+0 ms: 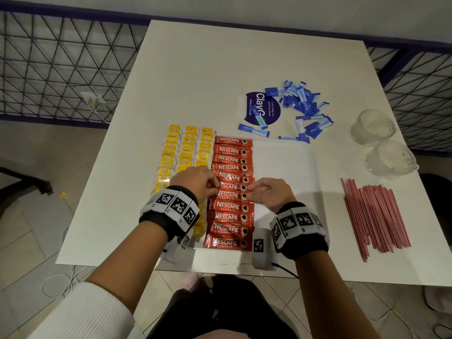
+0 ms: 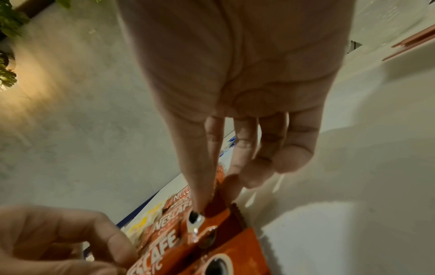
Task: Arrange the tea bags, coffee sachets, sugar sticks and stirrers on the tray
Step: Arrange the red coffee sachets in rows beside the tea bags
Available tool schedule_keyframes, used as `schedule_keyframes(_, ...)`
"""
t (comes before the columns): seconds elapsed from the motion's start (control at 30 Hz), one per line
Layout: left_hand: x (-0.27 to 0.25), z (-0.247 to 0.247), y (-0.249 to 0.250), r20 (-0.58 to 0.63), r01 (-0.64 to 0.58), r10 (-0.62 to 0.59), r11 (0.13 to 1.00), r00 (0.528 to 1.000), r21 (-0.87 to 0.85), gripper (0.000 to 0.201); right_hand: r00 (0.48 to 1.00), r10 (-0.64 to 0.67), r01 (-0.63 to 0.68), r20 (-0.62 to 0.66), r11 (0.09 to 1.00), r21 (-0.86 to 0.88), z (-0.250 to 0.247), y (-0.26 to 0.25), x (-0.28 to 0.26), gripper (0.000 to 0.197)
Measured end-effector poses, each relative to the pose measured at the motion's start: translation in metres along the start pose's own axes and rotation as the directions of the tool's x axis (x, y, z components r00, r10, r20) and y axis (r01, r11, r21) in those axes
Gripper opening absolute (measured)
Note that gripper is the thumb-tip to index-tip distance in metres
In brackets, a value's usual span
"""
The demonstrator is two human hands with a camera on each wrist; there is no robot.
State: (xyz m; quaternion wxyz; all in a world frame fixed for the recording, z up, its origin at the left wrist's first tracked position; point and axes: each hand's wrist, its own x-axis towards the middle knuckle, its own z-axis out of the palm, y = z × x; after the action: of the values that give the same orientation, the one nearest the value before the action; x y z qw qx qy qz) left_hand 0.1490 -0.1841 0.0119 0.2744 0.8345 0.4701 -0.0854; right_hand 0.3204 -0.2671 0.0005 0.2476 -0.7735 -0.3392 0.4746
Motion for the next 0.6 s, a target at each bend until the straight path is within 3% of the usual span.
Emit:
schedule_keyframes(0.13, 0.0013, 0.0005, -0.0017, -0.004, 0.018, -0.018, 1.0, 1.0, -0.008, 0.02, 0.996, 0.003, -0.003, -0.094, 1.0, 0.002, -0.0034, -0.0038, 0.0031, 0.01)
schedule_keyframes(0.23, 0.0044, -0.0007, -0.0032, -0.04, 0.024, -0.026, 0.998, 0.999, -0.053, 0.025, 0.985, 0.011, -0.022, -0.171, 0.998, -0.061, -0.0025, -0.0052, 0.0066, 0.027)
schedule_keyframes(0.4, 0.0065, -0.0005, -0.0049, -0.052, 0.007, -0.008, 1.0, 0.999, -0.025, 0.044, 0.976, -0.001, -0.007, -0.217, 0.999, -0.036, 0.0002, -0.0068, 0.0086, 0.026)
schedule_keyframes(0.6, 0.0064, 0.0022, -0.0025, -0.032, -0.008, 0.01, 0.998, 0.999, 0.066, 0.047, 0.971, -0.016, 0.023, -0.238, 0.999, 0.027, 0.003, -0.0106, 0.0099, 0.031)
